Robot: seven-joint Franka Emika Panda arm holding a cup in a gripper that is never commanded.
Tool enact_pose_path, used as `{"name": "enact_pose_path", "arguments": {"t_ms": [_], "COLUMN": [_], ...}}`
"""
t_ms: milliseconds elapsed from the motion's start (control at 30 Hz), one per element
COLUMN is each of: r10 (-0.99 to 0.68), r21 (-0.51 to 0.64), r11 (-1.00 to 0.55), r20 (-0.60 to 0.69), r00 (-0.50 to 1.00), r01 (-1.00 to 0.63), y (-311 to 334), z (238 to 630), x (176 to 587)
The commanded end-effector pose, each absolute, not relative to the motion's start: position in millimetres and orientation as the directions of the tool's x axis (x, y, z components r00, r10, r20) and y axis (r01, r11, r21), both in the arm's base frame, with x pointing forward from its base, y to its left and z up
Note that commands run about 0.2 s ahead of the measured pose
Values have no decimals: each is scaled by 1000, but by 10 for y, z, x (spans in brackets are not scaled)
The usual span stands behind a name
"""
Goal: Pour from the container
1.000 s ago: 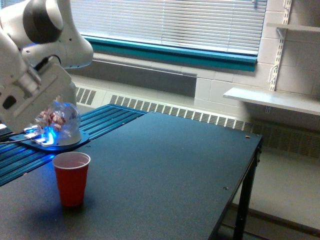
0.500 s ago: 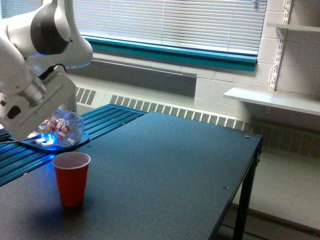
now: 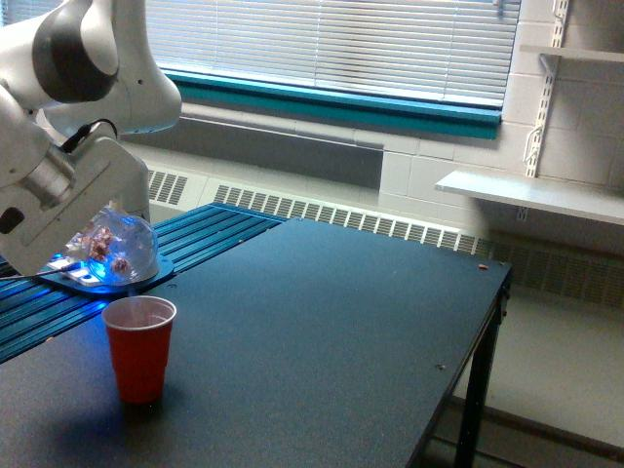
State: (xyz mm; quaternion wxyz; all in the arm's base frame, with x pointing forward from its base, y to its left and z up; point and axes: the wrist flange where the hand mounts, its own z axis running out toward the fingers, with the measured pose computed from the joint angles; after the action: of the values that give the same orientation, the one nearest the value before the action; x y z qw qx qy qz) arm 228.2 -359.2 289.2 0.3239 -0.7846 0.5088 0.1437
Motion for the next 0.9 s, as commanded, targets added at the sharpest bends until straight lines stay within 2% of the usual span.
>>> {"name": "enact_pose_path", "arguments": {"t_ms": [33,900], "r10": [-690,-656], "r21": [-382,-397], "r11": [-266,-244], "r20": [-566,-604], "r00": [451,452], "r01": [-885,-885], "y": [-3648,-3674], "z": [2902,2861], "x": [2286,2470]}}
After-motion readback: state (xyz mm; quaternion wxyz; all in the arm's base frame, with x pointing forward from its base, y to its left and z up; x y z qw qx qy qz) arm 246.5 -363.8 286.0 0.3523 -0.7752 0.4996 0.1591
